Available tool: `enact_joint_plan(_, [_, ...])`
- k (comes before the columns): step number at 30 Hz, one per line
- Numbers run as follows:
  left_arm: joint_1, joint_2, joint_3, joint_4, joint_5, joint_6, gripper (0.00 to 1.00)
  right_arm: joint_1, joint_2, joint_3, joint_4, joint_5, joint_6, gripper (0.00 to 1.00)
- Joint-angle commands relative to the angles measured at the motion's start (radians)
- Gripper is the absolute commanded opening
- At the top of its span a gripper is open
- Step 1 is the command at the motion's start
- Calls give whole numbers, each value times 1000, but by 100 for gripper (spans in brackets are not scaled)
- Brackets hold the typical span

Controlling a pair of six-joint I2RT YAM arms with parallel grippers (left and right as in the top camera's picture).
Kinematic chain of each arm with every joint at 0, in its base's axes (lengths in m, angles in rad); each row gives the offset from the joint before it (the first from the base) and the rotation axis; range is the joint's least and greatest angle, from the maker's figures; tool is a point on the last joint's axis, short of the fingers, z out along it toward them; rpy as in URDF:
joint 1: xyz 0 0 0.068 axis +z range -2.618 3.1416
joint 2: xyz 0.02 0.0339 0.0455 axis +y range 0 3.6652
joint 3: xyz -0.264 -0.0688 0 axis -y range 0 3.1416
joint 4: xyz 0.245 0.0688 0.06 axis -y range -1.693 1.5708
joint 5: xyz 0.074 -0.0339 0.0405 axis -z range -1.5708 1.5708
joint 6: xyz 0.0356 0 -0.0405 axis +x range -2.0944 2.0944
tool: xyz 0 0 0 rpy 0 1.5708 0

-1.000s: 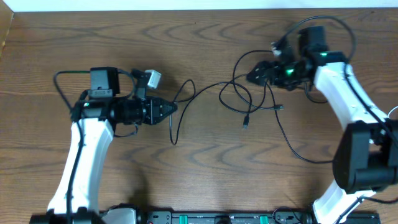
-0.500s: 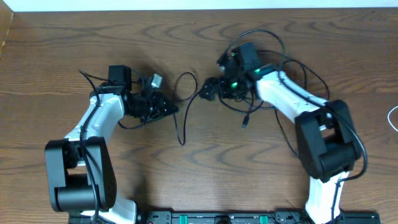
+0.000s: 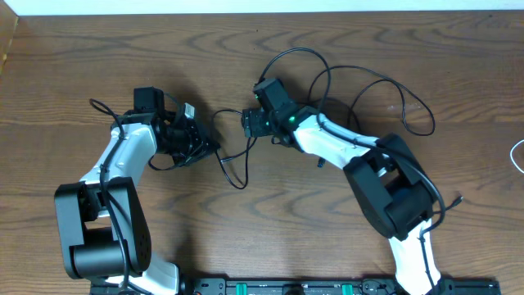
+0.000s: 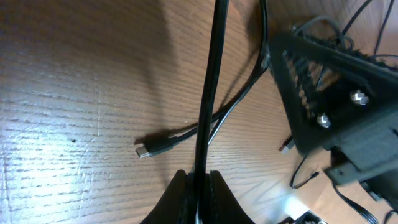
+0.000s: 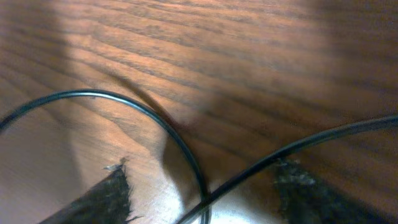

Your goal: Untangle cables

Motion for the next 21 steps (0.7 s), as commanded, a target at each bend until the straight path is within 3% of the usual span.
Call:
enact_joint_plan(1, [2, 5, 5, -8, -33, -5, 8, 32, 101, -25, -47, 82, 1, 53])
enact_joint_plan(9, [16, 5, 5, -7, -109, -6, 8, 64, 102, -24, -135, 83, -9, 50])
enact_joint_plan(10, [22, 5, 5, -7, -109, -6, 8, 69, 102, -24, -140, 83, -14, 46])
enact_joint_plan(13, [57, 5, 5, -8, -109, -6, 8, 106, 102, -12, -167, 134, -14, 19])
enact_joint_plan(16, [92, 5, 5, -8, -109, -6, 8, 129, 102, -5, -172, 172, -12, 1])
enact_joint_plan(21, [107, 5, 5, -8, -109, -5, 8, 107, 89, 71, -266, 149, -16, 1])
